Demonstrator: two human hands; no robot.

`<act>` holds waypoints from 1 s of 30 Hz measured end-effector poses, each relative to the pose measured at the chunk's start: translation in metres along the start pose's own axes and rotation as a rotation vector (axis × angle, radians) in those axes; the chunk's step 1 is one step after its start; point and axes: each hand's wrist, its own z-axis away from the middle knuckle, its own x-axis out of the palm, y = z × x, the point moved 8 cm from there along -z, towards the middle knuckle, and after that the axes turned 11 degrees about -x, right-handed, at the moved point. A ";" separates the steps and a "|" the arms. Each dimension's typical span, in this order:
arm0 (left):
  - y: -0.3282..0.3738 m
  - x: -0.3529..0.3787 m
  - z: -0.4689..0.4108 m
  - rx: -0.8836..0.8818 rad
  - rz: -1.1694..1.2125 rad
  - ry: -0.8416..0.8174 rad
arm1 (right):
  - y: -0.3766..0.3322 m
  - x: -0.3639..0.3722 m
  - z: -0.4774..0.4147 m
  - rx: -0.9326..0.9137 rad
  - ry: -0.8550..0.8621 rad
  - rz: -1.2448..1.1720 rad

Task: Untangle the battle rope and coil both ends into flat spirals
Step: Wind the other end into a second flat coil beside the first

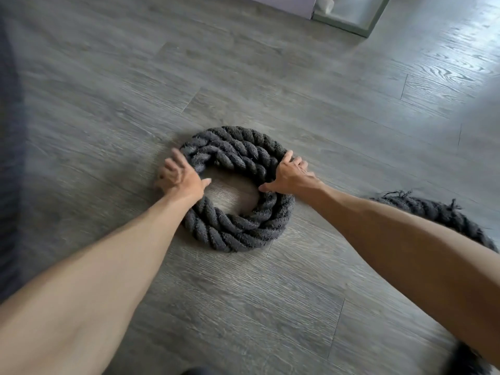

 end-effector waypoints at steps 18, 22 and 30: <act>0.046 0.046 0.037 0.611 -0.408 0.070 | 0.065 -0.011 0.018 -0.313 0.296 0.208; 0.035 0.040 0.029 0.421 -0.417 0.091 | 0.079 -0.009 0.028 -0.154 0.270 0.146; 0.026 0.032 0.045 0.130 -0.353 -0.131 | 0.020 0.014 0.027 0.024 -0.013 0.160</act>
